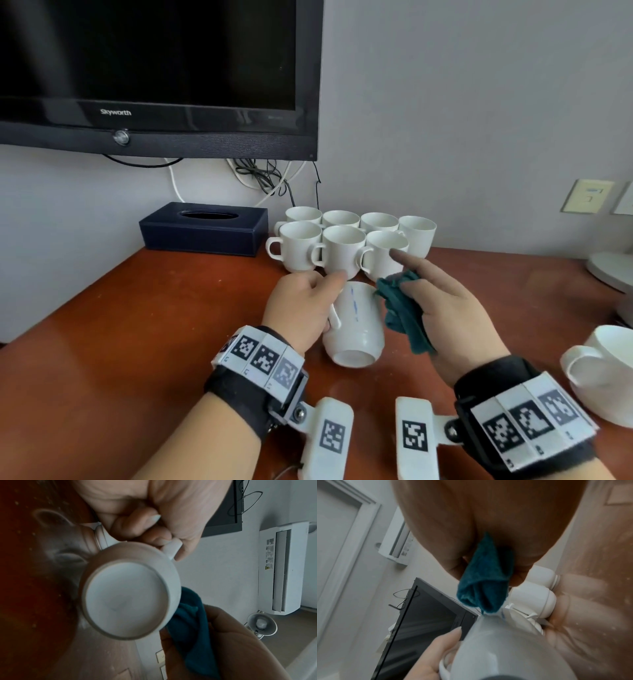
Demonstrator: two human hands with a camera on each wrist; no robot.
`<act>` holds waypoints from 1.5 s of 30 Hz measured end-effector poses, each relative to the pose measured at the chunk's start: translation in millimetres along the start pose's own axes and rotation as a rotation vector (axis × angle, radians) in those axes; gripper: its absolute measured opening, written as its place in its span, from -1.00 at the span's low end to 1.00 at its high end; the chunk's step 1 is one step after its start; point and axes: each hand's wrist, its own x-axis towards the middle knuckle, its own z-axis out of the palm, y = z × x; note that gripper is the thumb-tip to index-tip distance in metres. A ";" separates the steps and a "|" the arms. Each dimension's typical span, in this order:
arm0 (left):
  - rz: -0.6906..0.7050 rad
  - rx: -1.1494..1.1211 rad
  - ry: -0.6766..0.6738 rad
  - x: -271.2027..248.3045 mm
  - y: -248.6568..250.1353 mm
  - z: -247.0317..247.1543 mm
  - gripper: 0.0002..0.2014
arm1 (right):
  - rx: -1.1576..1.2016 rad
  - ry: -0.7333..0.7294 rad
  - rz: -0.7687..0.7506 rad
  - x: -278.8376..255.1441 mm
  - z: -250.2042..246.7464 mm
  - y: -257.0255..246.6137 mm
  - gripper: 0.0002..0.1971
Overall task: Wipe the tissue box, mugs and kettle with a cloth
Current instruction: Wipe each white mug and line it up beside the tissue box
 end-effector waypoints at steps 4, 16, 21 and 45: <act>0.036 0.044 -0.014 -1.3 1.2 0.3 -0.47 | -0.158 0.025 -0.139 3.6 -1.1 8.7 -0.66; 0.046 0.122 0.042 3.0 -2.4 2.5 -0.44 | -0.455 -0.325 -0.188 -5.6 4.2 7.6 -0.68; 0.113 0.154 -0.038 1.0 2.7 6.4 -0.47 | -0.463 -0.186 -0.272 1.0 3.4 9.9 -0.64; 0.128 0.101 -0.068 -6.9 8.3 10.1 -0.39 | -0.404 -0.051 -0.366 -5.2 8.4 8.7 -0.65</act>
